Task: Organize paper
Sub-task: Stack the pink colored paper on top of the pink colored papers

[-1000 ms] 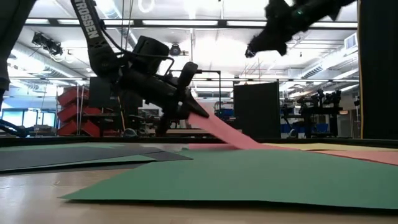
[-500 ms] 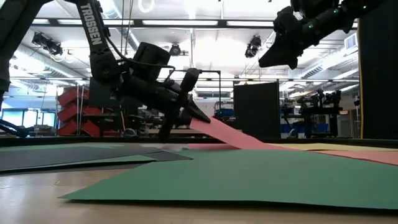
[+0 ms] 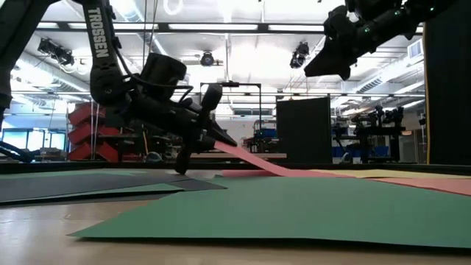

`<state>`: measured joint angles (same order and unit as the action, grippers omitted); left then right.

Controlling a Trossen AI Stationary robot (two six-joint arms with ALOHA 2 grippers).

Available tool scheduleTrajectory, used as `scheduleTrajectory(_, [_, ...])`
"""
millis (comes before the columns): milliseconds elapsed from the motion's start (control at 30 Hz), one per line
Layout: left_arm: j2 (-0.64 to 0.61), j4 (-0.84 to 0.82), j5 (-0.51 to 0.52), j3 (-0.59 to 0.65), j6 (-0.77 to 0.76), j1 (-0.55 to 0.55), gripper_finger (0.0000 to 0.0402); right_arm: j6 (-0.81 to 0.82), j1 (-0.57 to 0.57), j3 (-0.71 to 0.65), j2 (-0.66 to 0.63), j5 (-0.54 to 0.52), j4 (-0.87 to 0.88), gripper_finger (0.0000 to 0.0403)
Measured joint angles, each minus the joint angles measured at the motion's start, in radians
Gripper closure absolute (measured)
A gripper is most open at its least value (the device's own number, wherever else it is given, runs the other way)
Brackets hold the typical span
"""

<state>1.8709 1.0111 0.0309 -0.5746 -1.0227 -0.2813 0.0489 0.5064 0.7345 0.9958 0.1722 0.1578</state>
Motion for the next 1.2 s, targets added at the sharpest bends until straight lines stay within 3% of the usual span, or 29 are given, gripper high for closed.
scheduleTrajectory(233, [0.006,0.000,-0.001,-0.002,-0.003,-0.007,0.0402,-0.019,0.000,0.000,0.000,-0.056,0.015,0.0324])
scheduleTrajectory(500, [0.110,0.193,-0.032,0.000,-0.043,-0.016,0.0402,-0.026,0.000,0.000,0.000,-0.075,0.031,0.0326])
scheduleTrajectory(867, [0.116,0.142,-0.078,-0.046,-0.059,-0.017,0.0402,-0.023,0.000,0.000,0.005,-0.079,0.074,0.0327])
scheduleTrajectory(1000, [0.116,0.139,-0.081,-0.046,-0.072,-0.020,0.0402,-0.024,0.000,0.000,0.065,-0.078,0.144,0.0327])
scheduleTrajectory(1200, [0.109,0.136,-0.082,-0.046,-0.082,-0.021,0.0402,-0.049,0.000,0.000,0.268,-0.079,0.115,0.0327])
